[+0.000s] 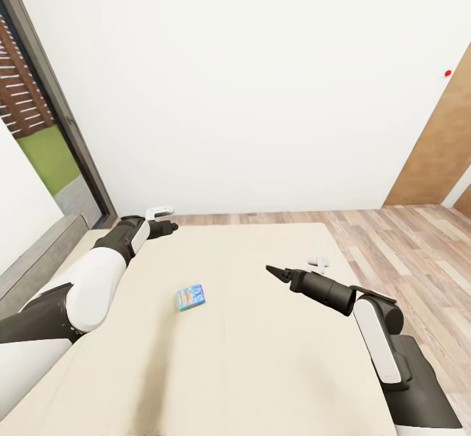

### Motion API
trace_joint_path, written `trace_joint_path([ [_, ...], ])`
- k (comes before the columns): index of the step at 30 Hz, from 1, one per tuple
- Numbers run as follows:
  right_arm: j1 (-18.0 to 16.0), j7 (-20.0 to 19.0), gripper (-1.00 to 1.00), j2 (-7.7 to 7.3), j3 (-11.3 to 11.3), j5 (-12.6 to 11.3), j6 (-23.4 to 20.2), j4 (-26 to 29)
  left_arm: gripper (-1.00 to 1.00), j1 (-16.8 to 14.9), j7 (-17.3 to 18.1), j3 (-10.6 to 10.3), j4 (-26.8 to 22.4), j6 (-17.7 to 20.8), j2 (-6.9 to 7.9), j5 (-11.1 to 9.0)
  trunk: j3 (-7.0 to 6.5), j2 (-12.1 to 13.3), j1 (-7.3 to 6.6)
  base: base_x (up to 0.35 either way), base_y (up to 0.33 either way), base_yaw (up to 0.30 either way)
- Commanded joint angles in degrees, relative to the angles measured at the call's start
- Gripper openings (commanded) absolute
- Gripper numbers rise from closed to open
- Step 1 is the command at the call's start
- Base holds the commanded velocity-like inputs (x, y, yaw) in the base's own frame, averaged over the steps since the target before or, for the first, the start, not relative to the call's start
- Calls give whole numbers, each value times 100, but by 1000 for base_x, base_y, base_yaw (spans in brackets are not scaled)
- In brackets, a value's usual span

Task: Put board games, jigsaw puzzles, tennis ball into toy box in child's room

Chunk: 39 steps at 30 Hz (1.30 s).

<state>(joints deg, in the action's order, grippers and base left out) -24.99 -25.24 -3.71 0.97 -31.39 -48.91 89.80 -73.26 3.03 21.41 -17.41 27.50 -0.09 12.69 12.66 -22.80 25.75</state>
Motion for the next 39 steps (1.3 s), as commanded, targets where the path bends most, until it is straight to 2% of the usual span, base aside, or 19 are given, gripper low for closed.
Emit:
trace_joint_path([
  [1, -6, -26, 100, 1, 8, 10, -31, 1, 100, -5, 32, 42, -8, 27, -5, 58, 21, -12, 3, 0, 0, 0],
  [18, -6, -25, 100, -7, 16, 10, -23, -41, 100, -5, 40, 70, -93, 10, 0, 58, 181, -12, 3, 0, 0, 0],
  [24, -5, -25, 100, -7, 17, 10, -22, -41, 100, -12, 48, 79, -396, 92, -10, 47, 237, -12, 3, 0, 0, 0],
  [30, -5, -31, 100, -9, 17, 10, -22, -42, 100, -42, 59, 74, -862, 687, -74, -46, 294, -12, 3, 0, 0, 0],
  [34, 0, -39, 100, -14, 17, 10, -28, -42, 100, -226, 51, 74, -1145, 1111, -97, -73, 331, -12, 3, 0, 0, 0],
  [39, 6, -42, 100, -16, 17, 10, -30, -42, 100, -472, 49, 74, -1240, 1265, -132, -87, 378, -12, 3, 0, 0, 0],
])
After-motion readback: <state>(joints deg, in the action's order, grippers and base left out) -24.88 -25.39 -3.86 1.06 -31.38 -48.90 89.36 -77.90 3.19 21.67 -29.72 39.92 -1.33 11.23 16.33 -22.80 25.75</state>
